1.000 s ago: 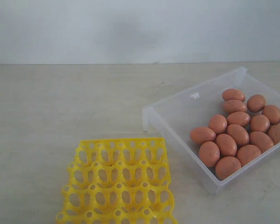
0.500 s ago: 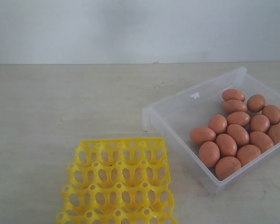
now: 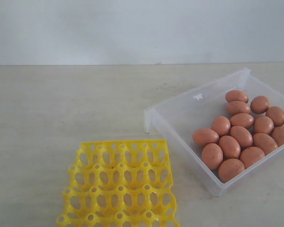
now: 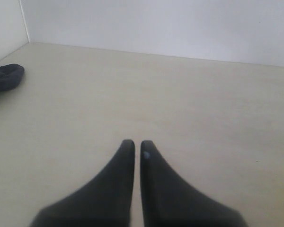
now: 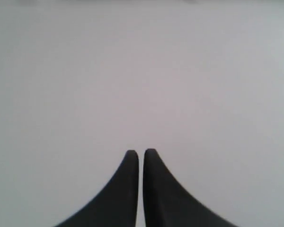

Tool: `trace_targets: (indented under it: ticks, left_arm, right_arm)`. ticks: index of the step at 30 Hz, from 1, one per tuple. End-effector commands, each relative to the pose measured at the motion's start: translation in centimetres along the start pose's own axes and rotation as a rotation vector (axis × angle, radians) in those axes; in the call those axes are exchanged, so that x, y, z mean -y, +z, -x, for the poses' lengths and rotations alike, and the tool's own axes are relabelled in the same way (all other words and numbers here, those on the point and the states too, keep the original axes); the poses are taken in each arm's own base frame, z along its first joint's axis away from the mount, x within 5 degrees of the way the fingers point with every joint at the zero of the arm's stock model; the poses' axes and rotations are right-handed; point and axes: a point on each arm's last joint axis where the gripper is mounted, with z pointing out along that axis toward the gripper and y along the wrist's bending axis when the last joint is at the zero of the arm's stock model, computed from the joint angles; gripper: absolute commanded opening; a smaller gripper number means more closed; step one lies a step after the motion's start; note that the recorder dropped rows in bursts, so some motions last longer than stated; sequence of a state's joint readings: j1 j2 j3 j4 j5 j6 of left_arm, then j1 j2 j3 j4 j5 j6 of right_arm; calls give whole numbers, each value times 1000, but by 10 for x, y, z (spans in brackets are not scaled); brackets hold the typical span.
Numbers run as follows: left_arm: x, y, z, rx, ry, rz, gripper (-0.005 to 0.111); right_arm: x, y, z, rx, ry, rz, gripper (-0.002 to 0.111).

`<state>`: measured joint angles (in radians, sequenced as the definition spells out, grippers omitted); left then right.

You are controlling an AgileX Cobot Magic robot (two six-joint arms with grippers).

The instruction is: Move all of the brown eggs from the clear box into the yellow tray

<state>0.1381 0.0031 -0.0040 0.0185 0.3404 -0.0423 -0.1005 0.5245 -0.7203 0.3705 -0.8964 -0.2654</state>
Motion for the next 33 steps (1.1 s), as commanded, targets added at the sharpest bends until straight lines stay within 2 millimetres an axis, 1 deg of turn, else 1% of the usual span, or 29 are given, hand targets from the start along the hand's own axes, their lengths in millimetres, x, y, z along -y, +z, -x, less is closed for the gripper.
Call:
trace_targets:
  ticks: [1,2,3,4,5,6,7,9,10,11,14,16,19,22,24,25,27,30,32,33]
  left_arm:
    - [0,0,-1,2,8,-9,4]
    - [0,0,-1,2,8,-9,4]
    - [0,0,-1,2,8,-9,4]
    - [0,0,-1,2,8,-9,4]
    - [0,0,-1,2,8,-9,4]
    - [0,0,-1,2,8,-9,4]
    - [0,0,-1,2,8,-9,4]
    - [0,0,-1,2,8,-9,4]
    - [0,0,-1,2,8,-9,4]
    - [0,0,-1,2,8,-9,4]
    - [0,0,-1,2,8,-9,4]
    - [0,0,-1,2,8,-9,4]
    - [0,0,-1,2,8,-9,4]
    - [0,0,-1,2,8,-9,4]
    - [0,0,-1,2,8,-9,4]
    - [0,0,-1,2,8,-9,4]
    - [0,0,-1,2,8,-9,4]
    - [0,0,-1,2,8,-9,4]
    - [0,0,-1,2,8,-9,4]
    - [0,0,-1,2,8,-9,4]
  right_arm:
    - [-25,77,-44,-69,-65,9,0]
    - [-34,95,-67,-192,-61,49,0]
    - [-50,115,-105,-460,-65,145,0]
    - [-57,119,-122,-589,-60,189,0]
    - [-72,121,-163,-920,-54,305,0]
    - [-79,118,-190,-1129,-52,378,0]
    - [-82,111,-209,-1268,-58,425,0]
    - [-87,102,-240,-1487,-76,510,0]
    - [-88,94,-258,-1624,-90,557,0]
    - [-87,83,-275,-1773,-96,598,0]
    - [-82,54,-302,-2063,-85,662,0]
    - [-77,40,-323,-2130,-97,646,0]
    - [-68,18,-345,-2226,-130,629,0]
    - [-61,-3,-360,-2311,-139,619,0]
    - [-59,-18,-368,-2363,-134,621,3]
    - [-58,-25,-371,-2385,-137,636,6]
    - [-59,-40,-377,-2428,-145,683,17]
    - [-59,-67,-388,-2516,-139,708,41]
    - [-60,-83,-395,-2564,-138,715,53]
    - [-60,-91,-397,-2590,-130,715,57]
